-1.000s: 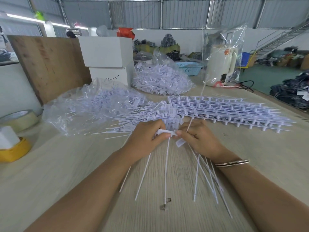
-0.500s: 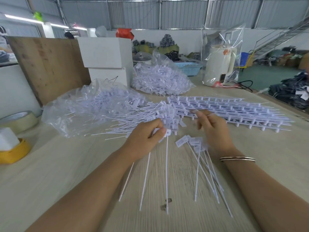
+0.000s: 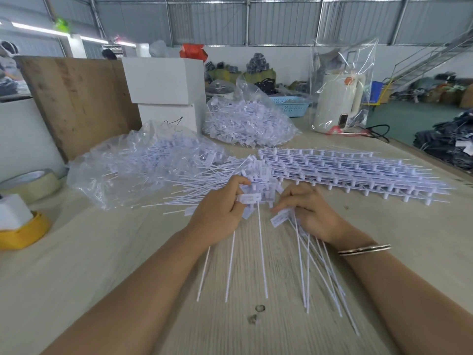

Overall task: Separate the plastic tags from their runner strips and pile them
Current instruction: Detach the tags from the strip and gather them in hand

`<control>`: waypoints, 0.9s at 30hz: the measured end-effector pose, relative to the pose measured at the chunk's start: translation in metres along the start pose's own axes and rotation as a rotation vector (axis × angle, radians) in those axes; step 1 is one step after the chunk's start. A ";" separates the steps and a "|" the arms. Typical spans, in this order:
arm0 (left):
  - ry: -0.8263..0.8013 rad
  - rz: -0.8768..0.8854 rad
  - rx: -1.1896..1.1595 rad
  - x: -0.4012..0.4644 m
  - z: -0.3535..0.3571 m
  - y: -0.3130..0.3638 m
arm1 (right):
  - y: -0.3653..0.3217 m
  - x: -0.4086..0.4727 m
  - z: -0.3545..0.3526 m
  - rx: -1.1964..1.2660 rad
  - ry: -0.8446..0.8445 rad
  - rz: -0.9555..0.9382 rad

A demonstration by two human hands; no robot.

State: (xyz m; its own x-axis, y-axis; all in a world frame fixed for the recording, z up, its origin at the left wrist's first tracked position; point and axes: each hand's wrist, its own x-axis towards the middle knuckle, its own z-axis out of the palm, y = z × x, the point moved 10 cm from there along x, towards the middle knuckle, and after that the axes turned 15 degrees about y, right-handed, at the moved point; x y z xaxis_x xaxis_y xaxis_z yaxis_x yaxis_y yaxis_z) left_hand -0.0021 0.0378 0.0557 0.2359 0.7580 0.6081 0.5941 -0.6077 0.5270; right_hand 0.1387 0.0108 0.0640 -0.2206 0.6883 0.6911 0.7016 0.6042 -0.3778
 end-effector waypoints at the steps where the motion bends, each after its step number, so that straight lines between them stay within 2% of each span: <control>1: -0.017 0.007 0.013 -0.001 0.002 0.000 | -0.001 0.000 -0.002 -0.005 0.008 0.004; 5: -0.070 0.022 0.012 -0.005 0.014 0.005 | -0.013 0.004 -0.022 -0.011 0.158 -0.046; 10: -0.033 0.026 -0.130 -0.006 0.015 0.018 | -0.045 -0.001 0.005 -0.149 0.021 -0.279; 13: -0.019 0.022 -0.180 -0.006 0.013 0.023 | -0.052 0.002 -0.005 -0.205 0.154 -0.369; 18: -0.075 -0.104 -0.085 -0.004 0.014 0.001 | -0.048 0.002 -0.022 -0.181 0.243 -0.367; 24: -0.074 -0.005 -0.055 -0.004 0.011 0.007 | -0.045 0.004 -0.012 -0.107 0.169 -0.294; 27: -0.042 0.081 0.011 -0.002 0.009 0.012 | -0.033 0.006 -0.008 -0.009 0.139 -0.162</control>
State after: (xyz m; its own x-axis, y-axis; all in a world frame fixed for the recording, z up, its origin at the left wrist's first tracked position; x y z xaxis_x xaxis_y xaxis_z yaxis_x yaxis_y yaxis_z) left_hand 0.0117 0.0309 0.0558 0.3158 0.7159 0.6227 0.5799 -0.6651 0.4706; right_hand 0.1195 -0.0084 0.0853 -0.2359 0.5203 0.8208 0.6710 0.6982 -0.2497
